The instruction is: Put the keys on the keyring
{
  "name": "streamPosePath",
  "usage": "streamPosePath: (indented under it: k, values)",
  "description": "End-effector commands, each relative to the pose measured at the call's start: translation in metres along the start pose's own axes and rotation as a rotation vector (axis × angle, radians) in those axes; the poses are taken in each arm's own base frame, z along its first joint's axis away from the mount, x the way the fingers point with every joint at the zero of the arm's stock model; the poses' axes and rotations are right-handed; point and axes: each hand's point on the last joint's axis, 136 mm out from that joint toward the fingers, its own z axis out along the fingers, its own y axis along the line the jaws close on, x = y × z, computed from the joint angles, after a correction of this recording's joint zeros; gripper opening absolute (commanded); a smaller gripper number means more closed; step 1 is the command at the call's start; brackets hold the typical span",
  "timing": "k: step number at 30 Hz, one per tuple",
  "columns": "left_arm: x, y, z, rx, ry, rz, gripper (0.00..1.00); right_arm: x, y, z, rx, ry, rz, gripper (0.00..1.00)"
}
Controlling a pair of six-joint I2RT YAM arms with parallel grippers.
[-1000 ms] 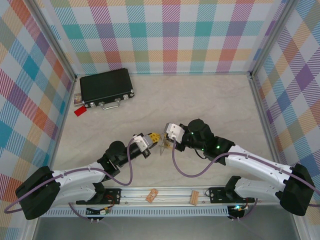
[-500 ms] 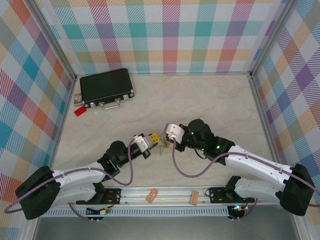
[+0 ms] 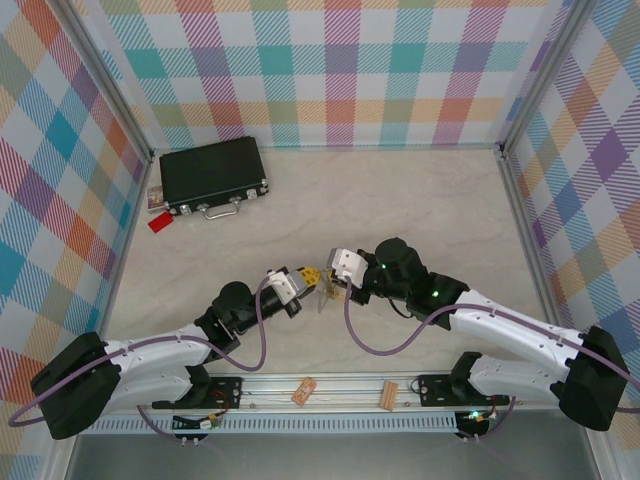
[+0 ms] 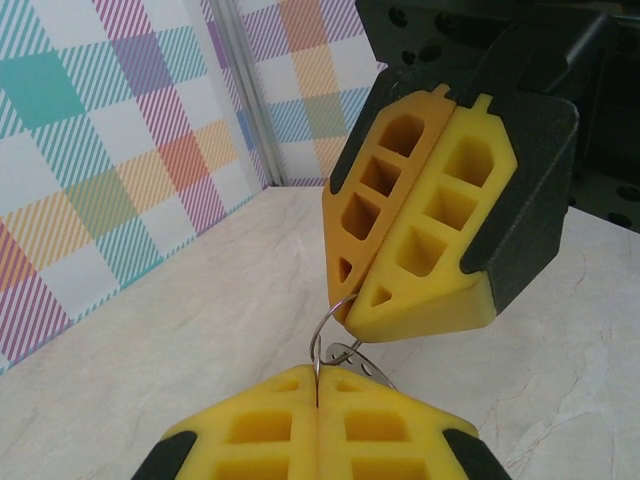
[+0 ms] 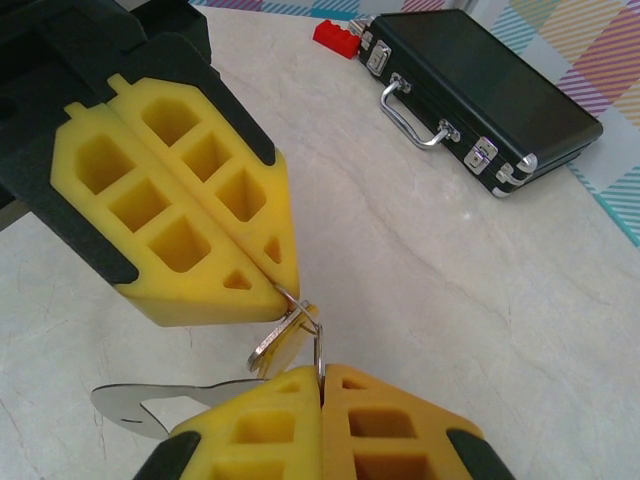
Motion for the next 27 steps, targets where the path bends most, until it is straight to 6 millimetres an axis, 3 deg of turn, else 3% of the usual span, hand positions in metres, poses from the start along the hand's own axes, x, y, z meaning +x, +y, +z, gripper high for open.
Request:
streamPosePath:
  k: [1,27]
  values:
    - [-0.013,0.002,0.000,-0.017,-0.037,0.012,0.00,-0.021,-0.004,-0.004,-0.012,-0.052,-0.012,0.00]
    - [-0.003,-0.005,0.008,0.027,0.004,0.003,0.00,-0.032,0.007,-0.012,-0.072,-0.116,-0.007,0.00]
